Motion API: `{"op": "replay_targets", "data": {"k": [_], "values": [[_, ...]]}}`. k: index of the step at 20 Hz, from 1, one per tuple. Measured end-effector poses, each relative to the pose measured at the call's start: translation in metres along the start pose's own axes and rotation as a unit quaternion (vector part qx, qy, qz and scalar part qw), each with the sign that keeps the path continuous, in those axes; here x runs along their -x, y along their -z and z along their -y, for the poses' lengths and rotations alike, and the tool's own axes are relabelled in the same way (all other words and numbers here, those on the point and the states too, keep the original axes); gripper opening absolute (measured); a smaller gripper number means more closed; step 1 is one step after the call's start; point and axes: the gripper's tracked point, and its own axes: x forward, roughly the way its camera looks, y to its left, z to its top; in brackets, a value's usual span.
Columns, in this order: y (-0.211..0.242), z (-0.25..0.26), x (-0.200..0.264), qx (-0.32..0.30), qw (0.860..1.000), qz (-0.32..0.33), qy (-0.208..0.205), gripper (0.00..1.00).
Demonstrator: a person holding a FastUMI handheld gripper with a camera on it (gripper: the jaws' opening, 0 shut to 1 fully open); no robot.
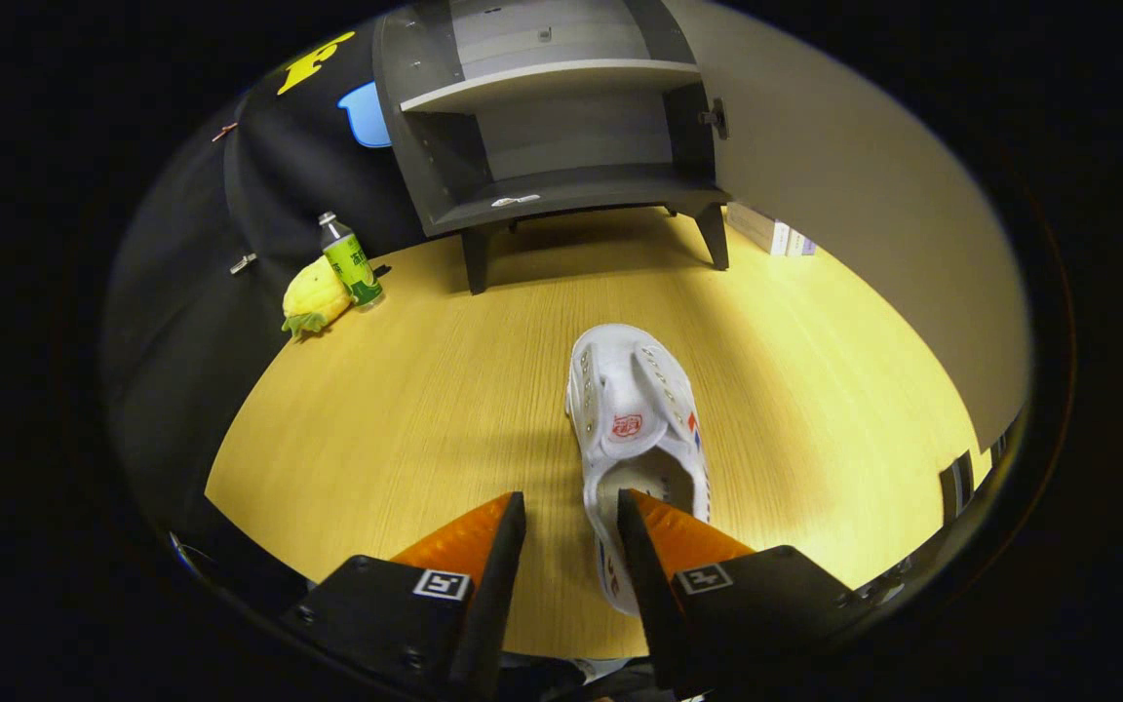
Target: Open the shoe cabinet door, grab the shoes and put them into the shoe cabinet, then close the shoe cabinet door.
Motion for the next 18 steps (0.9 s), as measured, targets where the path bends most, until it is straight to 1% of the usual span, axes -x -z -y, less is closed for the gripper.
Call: {"op": "replay_targets", "data": {"k": [1,3,7,9,10,11,12,13,14,15,16,18], "values": [[-0.002,-0.001,-0.007,0.000,1.000,0.005,0.002,0.59],[-0.006,0.001,-0.022,0.001,1.000,0.020,0.012,0.58],[-0.021,0.000,-0.039,-0.013,0.998,0.061,0.017,0.56],[-0.031,0.004,-0.049,-0.012,0.995,0.089,0.032,0.56],[-0.026,0.010,-0.049,-0.008,0.993,0.103,0.049,0.55],[-0.038,0.014,-0.060,-0.009,0.992,0.112,0.050,0.40],[-0.038,0.013,-0.060,-0.006,0.992,0.121,0.046,0.25],[-0.043,0.014,-0.062,0.001,0.990,0.132,0.048,0.26],[-0.048,0.014,-0.067,0.013,0.989,0.140,0.042,0.22],[-0.045,0.013,-0.073,0.021,0.991,0.130,0.034,0.22],[-0.051,0.012,-0.075,0.014,0.989,0.143,0.030,0.08],[-0.051,0.013,-0.071,0.011,0.991,0.134,0.023,0.06]]}}
